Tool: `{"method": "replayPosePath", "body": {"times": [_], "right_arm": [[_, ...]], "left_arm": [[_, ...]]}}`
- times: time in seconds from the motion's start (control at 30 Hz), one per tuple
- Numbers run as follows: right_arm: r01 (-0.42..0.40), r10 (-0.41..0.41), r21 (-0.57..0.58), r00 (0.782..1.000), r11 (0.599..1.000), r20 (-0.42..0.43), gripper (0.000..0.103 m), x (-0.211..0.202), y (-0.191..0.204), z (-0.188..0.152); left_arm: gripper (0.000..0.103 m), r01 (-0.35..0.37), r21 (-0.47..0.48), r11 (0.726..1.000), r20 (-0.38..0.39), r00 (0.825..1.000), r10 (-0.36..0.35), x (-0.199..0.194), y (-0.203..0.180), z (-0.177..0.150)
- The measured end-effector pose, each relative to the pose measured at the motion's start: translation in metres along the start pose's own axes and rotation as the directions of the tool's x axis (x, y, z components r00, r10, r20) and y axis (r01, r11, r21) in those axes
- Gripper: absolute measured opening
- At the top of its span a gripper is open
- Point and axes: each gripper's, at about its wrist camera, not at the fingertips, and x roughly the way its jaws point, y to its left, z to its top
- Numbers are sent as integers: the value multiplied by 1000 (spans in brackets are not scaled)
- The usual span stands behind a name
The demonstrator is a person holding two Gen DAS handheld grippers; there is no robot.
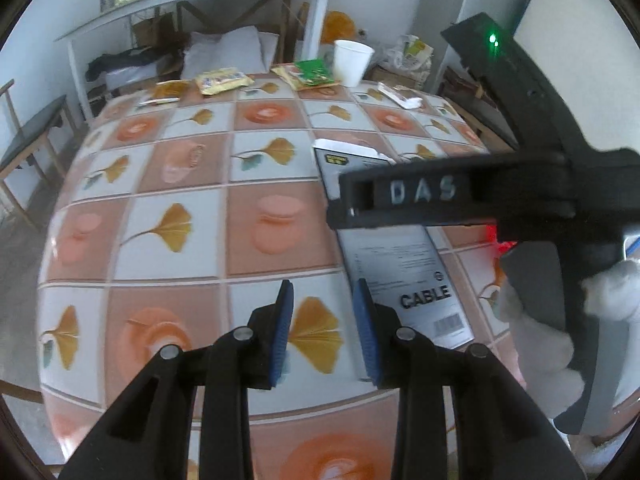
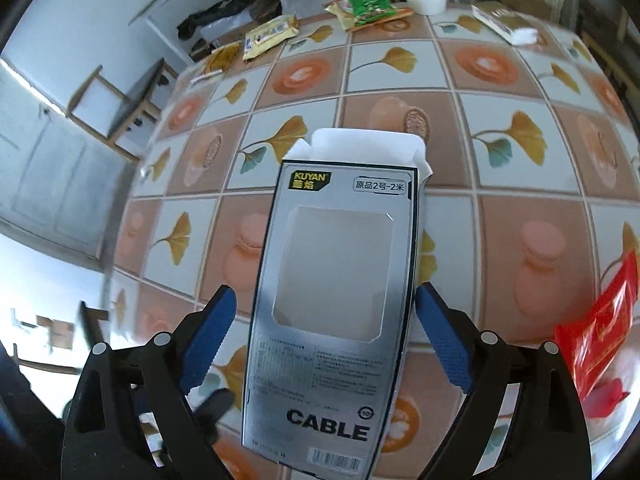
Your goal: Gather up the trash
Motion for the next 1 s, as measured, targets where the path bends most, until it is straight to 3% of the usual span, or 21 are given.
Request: {"method": "replayPosePath", "body": {"times": [0.43, 0.6, 0.87, 1.0], "right_arm": [[101, -100, -111, 995, 989, 13, 85, 14, 18, -9], [82, -79, -99, 996, 992, 33, 83, 11, 13, -11], [-79, 80, -18, 996, 997, 44, 81, -13, -13, -14], [-227, 223, 57, 972, 972, 81, 81, -50, -38, -19]], "left_arm": [[36, -88, -6, 996, 17, 996, 88, -9, 27, 4], [36, -108, -1, 994, 27, 994, 108, -13, 30, 5], [36, -131, -13, 991, 46, 990, 132, -23, 33, 11], [36, -120, -67, 990, 55, 991, 124, -29, 46, 21]]}}
